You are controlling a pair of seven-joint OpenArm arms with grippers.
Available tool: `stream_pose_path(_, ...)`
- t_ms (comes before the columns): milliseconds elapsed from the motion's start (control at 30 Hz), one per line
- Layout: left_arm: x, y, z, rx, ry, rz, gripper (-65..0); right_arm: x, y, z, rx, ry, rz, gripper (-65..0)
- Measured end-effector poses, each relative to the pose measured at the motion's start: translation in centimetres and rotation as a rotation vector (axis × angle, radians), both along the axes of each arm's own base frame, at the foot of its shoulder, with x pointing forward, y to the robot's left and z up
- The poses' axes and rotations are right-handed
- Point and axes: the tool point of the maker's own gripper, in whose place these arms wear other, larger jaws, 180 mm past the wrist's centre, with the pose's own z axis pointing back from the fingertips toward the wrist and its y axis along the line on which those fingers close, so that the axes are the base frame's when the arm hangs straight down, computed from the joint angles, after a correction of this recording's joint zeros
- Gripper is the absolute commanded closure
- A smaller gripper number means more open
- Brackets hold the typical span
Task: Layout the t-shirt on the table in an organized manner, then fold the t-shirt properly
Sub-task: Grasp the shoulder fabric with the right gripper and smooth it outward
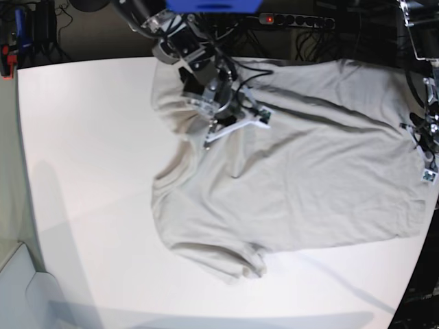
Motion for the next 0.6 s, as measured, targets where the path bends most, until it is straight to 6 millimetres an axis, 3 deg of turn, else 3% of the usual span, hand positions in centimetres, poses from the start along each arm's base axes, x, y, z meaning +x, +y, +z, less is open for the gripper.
stream_pose_path(67,0.7,-0.6,1.3,0.018,-0.027,-0.019,-0.1,-2.1,1.9,0.6,0.052,0.023,0.056,0.0)
stream_pose_path(133,1.9,-1.7,3.3,0.028,-0.081,-0.047,-0.1,-3.2,1.9,1.3,0.062,0.037,0.069,0.0)
stream_pose_path(200,2.4,-2.7,4.4,0.038,-0.090,-0.039,-0.1,-1.6,1.1,3.5,0.057,-0.045,0.046,0.0)
stream_pose_path(300,3.3,-4.5,4.9,0.009,-0.126,-0.048,-0.1,0.9,1.3,6.8,0.114,-0.151,0.031,0.0)
stream_pose_path(367,3.6,-5.3,4.5,-0.014,-0.135,-0.052,-0.1,1.5,0.1,7.5,0.126,-0.171,-0.009,0.0)
stream_pose_path(433,2.9,-5.2,3.7,-0.012,-0.105,-0.041,-0.1,1.8,-2.0,6.9,0.091,-0.158,-0.067,0.0)
stream_pose_path(600,2.4,-5.6,2.5,-0.037,-0.083,-0.033,-0.1,4.6,-6.2,7.4,0.075,-0.192,-0.204,0.0)
